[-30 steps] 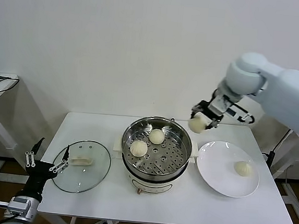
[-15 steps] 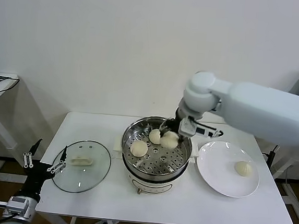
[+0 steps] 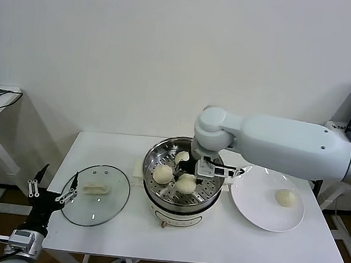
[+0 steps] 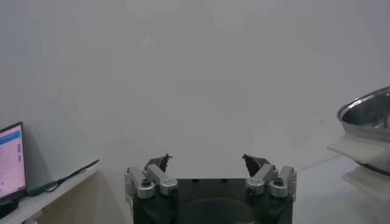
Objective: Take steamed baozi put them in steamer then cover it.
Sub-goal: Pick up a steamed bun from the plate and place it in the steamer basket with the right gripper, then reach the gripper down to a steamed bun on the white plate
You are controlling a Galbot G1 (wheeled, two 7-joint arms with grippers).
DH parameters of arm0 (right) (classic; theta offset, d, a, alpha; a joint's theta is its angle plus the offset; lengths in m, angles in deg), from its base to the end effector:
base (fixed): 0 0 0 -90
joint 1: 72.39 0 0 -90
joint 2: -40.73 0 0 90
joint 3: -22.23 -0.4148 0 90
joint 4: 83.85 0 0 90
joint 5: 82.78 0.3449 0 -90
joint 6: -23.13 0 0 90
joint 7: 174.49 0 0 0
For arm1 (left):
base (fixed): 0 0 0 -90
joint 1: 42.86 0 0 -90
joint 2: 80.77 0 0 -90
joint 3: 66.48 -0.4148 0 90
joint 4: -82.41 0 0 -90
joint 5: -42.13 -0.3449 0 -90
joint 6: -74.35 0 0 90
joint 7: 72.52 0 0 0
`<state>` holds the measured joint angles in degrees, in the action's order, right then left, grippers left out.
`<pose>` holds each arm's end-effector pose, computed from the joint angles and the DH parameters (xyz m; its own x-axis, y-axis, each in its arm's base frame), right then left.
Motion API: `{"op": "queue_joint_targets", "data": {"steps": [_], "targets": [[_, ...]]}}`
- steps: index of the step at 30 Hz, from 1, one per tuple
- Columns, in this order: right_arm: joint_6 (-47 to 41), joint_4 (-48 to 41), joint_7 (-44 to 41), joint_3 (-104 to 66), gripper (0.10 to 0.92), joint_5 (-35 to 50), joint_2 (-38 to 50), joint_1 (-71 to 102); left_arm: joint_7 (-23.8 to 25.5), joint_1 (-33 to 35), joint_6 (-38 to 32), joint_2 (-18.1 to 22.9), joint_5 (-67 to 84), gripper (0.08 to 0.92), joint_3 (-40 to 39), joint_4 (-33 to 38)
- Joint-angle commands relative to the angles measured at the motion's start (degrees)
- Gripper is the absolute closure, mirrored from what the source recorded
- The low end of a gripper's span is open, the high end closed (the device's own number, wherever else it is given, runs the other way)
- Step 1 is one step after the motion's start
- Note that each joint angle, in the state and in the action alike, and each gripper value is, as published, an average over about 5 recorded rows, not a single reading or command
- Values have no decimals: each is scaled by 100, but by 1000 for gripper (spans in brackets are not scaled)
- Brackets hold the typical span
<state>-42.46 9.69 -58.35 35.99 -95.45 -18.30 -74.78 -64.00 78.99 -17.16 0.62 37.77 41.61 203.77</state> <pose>0.5124 0.0842 -0.0606 -0.1249 -0.1506 0.9807 0.0057 -0.9885 -0.1510 0.1223 0.1256 -0.3337 -0.9992 -0.0372 -0.0134 -0.0396 0.9311 0.3627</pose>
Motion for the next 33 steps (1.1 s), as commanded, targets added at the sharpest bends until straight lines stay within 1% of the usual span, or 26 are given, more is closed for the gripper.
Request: {"op": "queue_joint_targets", "data": {"steps": [1, 14, 16, 20, 22, 27, 31, 33], "targets": [[93, -115, 57, 33, 330, -183, -255, 235, 14, 0, -11, -1, 14, 177, 54, -41], [109, -210, 85, 19, 329, -294, -309, 433, 17, -27, -3, 6, 27, 177, 47, -78], [105, -212, 86, 2, 311, -273, -298, 425, 16, -26, -4, 5, 27, 177, 49, -82], [95, -254, 111, -131, 234, -106, -215, 373, 16, -22, -3, 9, 26, 177, 42, -81], [79, -272, 110, -273, 210, 88, -82, 282, 15, -14, -1, 9, 24, 177, 44, -77], [-164, -241, -74, -752, 203, 908, 632, -92, 12, 18, 3, 7, 22, 177, 39, -24], [-1094, -206, -523, -977, 203, 1894, 1518, -360, 4, 32, 3, 6, -3, 177, -9, 16], [-1628, -263, -759, -968, 203, 2198, 1930, -367, 1, 33, 3, 3, -20, 177, -40, 26]]}}
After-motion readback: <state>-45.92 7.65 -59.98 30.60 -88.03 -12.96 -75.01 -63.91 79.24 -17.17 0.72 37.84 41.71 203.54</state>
